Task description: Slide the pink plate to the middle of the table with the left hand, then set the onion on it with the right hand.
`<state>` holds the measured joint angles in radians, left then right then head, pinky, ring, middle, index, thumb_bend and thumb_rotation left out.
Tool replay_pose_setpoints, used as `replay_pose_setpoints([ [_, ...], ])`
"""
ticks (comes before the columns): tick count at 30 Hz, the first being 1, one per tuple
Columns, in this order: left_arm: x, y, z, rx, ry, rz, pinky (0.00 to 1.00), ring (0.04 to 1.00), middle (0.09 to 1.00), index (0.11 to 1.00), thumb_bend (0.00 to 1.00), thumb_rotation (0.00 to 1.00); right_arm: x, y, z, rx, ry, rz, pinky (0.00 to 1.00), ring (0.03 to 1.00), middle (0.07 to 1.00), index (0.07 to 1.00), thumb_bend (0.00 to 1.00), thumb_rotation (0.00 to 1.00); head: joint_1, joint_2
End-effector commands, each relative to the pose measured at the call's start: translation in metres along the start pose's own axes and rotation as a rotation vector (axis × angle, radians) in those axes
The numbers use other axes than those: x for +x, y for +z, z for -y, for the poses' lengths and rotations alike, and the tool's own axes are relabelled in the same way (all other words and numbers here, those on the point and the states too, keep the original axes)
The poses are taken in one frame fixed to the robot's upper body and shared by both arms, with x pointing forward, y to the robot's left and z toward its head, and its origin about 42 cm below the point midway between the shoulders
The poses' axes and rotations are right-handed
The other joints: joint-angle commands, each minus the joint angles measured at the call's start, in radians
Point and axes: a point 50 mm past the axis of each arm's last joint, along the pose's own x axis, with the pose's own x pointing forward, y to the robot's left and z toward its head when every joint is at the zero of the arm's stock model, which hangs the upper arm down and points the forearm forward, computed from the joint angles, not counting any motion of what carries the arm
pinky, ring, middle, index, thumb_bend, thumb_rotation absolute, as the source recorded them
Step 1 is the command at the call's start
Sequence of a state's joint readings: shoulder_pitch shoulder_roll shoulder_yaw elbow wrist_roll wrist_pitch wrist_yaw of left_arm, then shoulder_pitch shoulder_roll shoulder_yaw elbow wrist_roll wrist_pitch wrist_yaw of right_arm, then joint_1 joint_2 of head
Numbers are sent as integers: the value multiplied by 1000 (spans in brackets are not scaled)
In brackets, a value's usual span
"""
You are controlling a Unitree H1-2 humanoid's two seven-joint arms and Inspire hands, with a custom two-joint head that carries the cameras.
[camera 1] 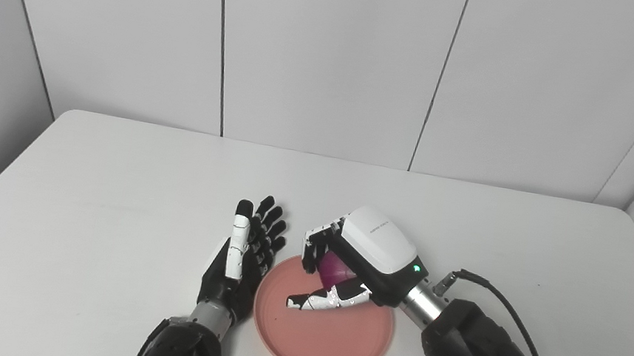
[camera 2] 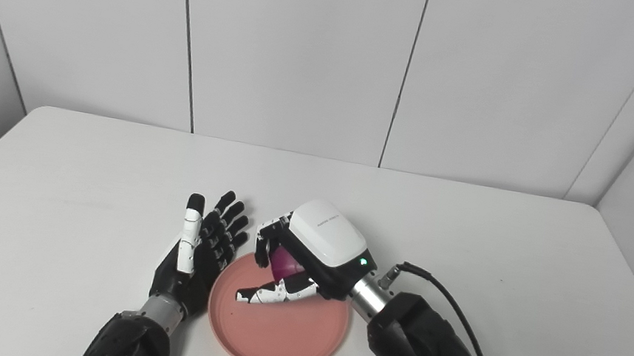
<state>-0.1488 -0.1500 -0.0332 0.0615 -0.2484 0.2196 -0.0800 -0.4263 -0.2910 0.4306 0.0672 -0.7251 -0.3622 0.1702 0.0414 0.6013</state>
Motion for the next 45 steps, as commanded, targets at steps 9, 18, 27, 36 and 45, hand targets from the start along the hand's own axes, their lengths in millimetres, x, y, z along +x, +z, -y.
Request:
replay_pose_setpoints([
  [9,-3,-10,1,-10,23,-67,1000,997,1000,1000,813,1000,6,1,-3,1,-20,59,138,186,271,357,466,539,13,7],
  [18,-6,-9,4,1,26,-71,1000,990,1000,1000,817,1000,3,-4,-23,24,-15,39,133,188,269,350,456,491,20,14],
  [27,-9,-7,4,-1,26,-79,1000,981,1000,1000,820,1000,3,-3,-34,59,-26,45,129,182,261,341,460,451,21,23],
  [36,-8,-7,3,2,23,-83,1000,982,1000,1000,825,1000,6,-1,-38,56,-51,52,119,170,253,327,469,522,18,22],
  [45,-6,-7,4,-12,36,-77,1000,988,1000,1000,812,1000,4,6,-29,-25,-128,67,225,320,455,547,693,774,12,21],
])
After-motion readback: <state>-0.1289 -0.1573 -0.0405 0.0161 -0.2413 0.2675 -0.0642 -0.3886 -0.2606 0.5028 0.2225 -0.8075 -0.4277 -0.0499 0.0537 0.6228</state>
